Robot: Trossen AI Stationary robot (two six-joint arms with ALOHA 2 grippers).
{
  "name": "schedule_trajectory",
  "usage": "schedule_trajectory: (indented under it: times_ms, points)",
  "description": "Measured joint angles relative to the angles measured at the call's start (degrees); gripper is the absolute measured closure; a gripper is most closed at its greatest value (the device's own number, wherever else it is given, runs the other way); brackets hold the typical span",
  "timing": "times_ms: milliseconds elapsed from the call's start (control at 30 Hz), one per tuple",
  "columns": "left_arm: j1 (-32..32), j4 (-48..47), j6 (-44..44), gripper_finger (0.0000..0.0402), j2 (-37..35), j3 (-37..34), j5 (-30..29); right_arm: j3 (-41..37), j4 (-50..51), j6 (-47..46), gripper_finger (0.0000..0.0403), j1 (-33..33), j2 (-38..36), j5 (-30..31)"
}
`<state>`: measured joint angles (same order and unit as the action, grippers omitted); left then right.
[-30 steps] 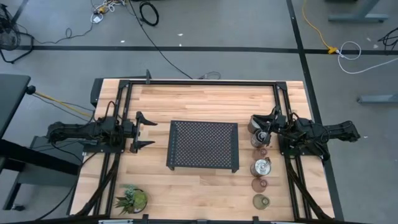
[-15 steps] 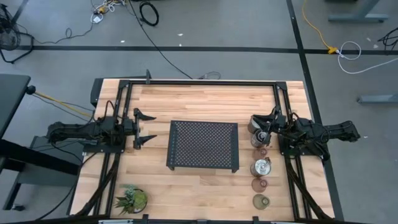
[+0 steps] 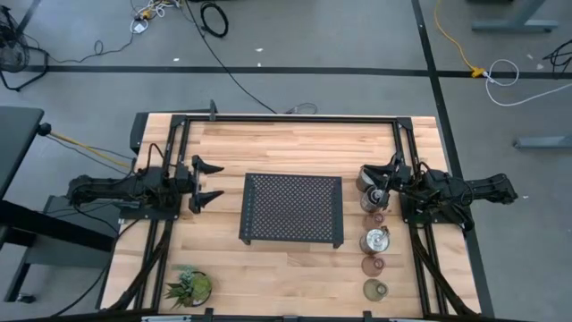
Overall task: Pick & Place candle stick holders
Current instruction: Put the orange scented candle on the shelf
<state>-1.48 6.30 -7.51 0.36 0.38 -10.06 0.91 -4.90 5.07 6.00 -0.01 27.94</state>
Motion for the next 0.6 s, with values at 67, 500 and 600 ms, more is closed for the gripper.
schedule_trajectory:
  times_ms: [67,500,600]
  points:
    - [0.0,0.7,-2.6,0.0016,0.0,0.0,-1.1,0.0,-0.6,0.0,0.0344,0.0,0.0,0.0]
    - [0.0,4.1,-6.9,0.0016,0.0,0.0,-12.0,0.0,-14.9,-13.5,0.0344,0.1,0.0,-0.9]
    - [0.0,4.1,-6.9,0.0016,0.0,0.0,-12.0,0.0,-23.6,-17.7,0.0344,0.1,0.0,-2.6]
